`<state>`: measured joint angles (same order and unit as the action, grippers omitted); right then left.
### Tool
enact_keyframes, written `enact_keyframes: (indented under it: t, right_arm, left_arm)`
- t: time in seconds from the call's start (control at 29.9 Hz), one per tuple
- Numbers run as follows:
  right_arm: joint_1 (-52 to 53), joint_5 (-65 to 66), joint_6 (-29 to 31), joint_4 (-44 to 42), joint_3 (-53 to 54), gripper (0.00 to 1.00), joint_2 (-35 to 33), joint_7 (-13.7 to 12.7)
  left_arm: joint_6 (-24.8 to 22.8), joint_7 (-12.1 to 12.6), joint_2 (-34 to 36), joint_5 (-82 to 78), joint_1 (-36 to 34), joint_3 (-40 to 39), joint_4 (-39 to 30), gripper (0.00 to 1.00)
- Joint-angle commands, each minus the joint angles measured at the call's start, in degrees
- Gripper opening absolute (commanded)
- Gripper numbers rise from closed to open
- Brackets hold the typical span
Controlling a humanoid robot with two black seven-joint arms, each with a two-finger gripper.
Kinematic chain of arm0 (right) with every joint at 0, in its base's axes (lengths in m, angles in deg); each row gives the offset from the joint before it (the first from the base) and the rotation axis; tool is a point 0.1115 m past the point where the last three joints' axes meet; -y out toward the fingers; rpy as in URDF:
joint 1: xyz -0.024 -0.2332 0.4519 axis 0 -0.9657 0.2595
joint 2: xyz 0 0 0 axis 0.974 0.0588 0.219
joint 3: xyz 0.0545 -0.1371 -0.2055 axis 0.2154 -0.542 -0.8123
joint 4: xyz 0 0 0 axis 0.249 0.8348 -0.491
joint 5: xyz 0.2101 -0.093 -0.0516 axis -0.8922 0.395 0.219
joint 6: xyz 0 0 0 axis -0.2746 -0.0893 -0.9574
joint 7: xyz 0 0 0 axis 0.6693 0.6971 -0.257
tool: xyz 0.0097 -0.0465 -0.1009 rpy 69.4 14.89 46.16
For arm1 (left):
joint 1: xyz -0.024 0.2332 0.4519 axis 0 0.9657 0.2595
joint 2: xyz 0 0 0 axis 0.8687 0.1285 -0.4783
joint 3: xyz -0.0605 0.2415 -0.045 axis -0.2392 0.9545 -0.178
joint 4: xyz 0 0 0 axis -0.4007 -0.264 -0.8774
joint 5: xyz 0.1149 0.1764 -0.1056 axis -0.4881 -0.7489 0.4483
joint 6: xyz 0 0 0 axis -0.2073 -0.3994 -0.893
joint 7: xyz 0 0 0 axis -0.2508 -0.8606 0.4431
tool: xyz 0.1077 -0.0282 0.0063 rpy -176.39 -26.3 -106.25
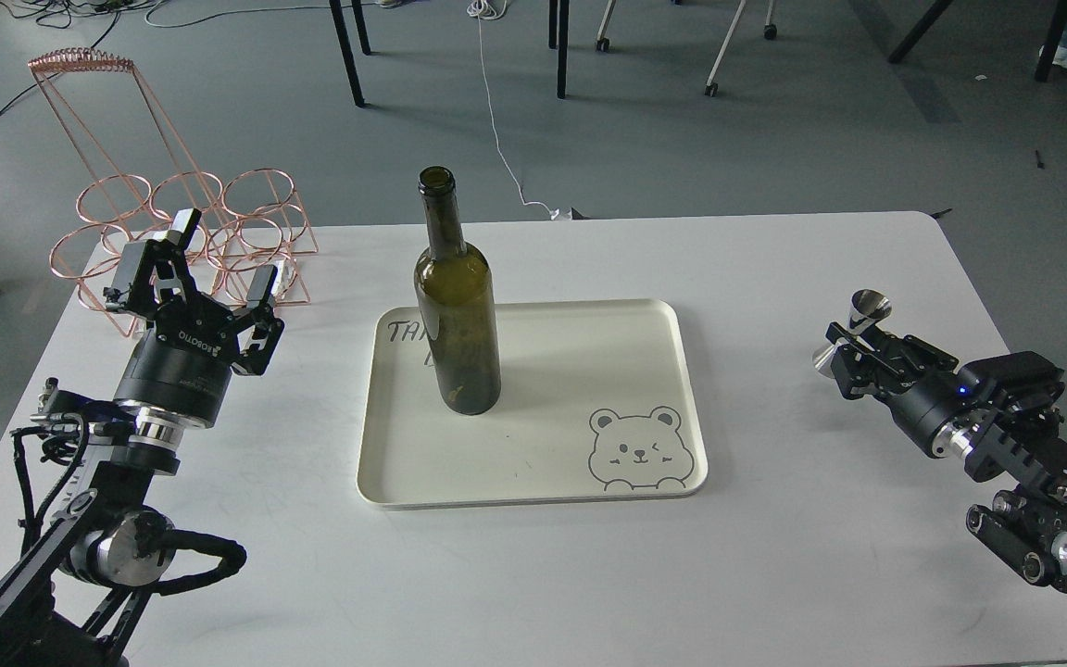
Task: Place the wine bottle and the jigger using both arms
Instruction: 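Lower the jigger onto the table beside the tray and release it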
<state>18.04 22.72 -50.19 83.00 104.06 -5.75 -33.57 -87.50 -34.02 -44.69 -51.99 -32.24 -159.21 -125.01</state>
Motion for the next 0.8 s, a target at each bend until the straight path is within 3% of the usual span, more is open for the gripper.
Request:
enact_keyframes:
  t: [0.0, 0.07, 0.1, 0.43, 0.77]
  right_arm:
    - [0.23, -0.10, -0.03, 0.61, 0.03, 0.70, -0.02, 0.00]
    - [0.41, -0.28, -0.03, 1.31, -0.06, 0.90, -0.20, 0.00]
    - [0.32, -0.28, -0.03, 1.84, -0.06, 0.93, -0.46, 0.00]
    - [0.06, -0.28, -0.03, 5.27, -1.55, 0.95, -3.53, 0.00]
    - [-3.72, -0.89, -0.03, 17.56, -3.40, 0.95, -16.18, 0.00]
  left_arm:
    - [0.00, 0.00, 0.01, 0.00, 0.00, 0.00, 0.00, 0.98]
    - [0.00, 0.00, 0.09, 0.00, 0.00, 0.00, 0.00, 0.98]
    - [0.00, 0.00, 0.09, 0.00, 0.00, 0.00, 0.00, 0.98]
    - [0.00, 0.00, -0.17, 0.00, 0.00, 0.00, 0.00, 0.98]
    - [0.00, -0.08, -0.08, 0.00, 0.00, 0.00, 0.00, 0.98]
